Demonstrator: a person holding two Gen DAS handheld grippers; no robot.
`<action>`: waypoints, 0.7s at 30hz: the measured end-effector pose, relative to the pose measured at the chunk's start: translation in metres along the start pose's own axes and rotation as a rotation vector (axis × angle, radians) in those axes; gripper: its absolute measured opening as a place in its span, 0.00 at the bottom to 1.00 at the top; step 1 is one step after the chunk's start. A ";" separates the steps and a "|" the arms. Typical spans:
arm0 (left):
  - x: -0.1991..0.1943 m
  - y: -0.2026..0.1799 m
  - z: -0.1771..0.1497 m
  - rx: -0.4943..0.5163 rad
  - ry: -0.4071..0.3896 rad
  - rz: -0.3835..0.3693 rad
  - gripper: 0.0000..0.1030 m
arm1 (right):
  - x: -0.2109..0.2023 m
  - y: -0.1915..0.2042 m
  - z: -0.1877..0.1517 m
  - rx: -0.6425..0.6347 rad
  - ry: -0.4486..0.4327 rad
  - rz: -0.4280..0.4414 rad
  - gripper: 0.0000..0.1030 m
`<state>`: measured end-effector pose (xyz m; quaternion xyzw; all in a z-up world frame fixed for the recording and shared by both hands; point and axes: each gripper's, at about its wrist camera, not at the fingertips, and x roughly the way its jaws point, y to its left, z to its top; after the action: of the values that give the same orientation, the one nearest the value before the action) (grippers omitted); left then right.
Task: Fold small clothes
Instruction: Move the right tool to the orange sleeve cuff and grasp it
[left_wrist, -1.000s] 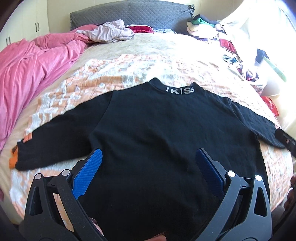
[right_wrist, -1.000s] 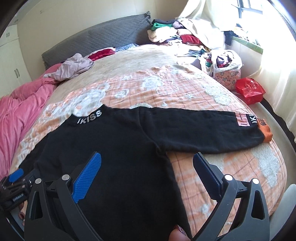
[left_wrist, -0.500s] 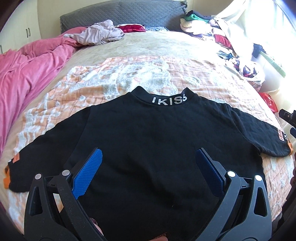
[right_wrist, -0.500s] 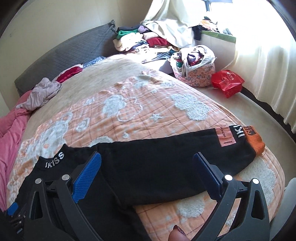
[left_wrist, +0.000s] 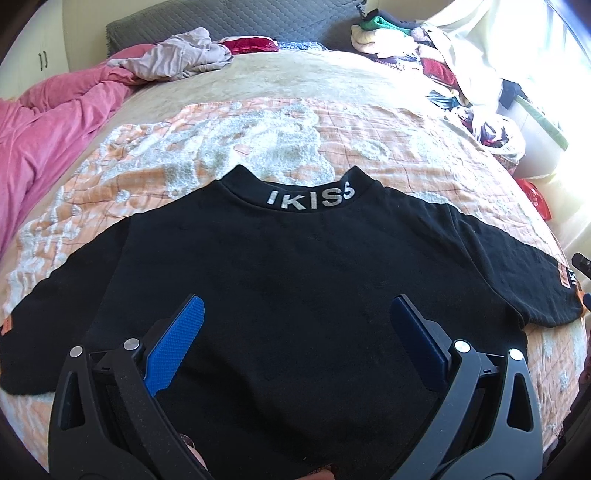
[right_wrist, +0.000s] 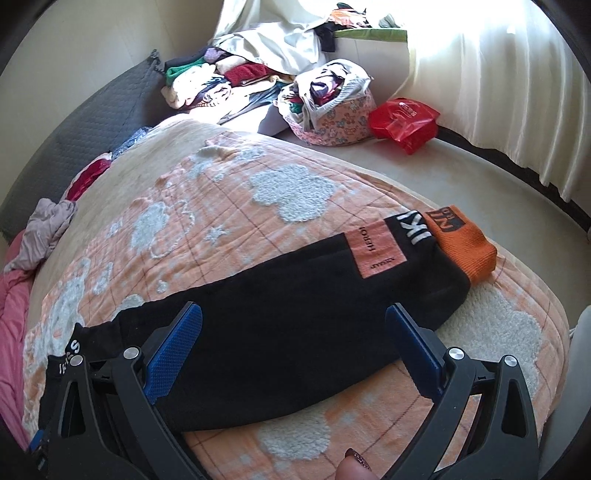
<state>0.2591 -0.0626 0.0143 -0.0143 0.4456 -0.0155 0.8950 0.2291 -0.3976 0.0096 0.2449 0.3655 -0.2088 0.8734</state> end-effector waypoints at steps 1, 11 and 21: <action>0.002 -0.004 0.000 0.011 0.002 -0.001 0.92 | 0.001 -0.006 0.001 0.015 0.004 -0.003 0.96; 0.010 -0.028 0.003 0.043 0.007 -0.019 0.92 | 0.024 -0.086 -0.001 0.311 0.076 -0.048 0.96; 0.017 -0.032 0.001 0.075 0.042 -0.043 0.92 | 0.066 -0.101 0.022 0.388 0.057 -0.019 0.96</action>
<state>0.2693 -0.0952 0.0028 0.0100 0.4628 -0.0516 0.8849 0.2290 -0.5025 -0.0540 0.4110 0.3451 -0.2766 0.7972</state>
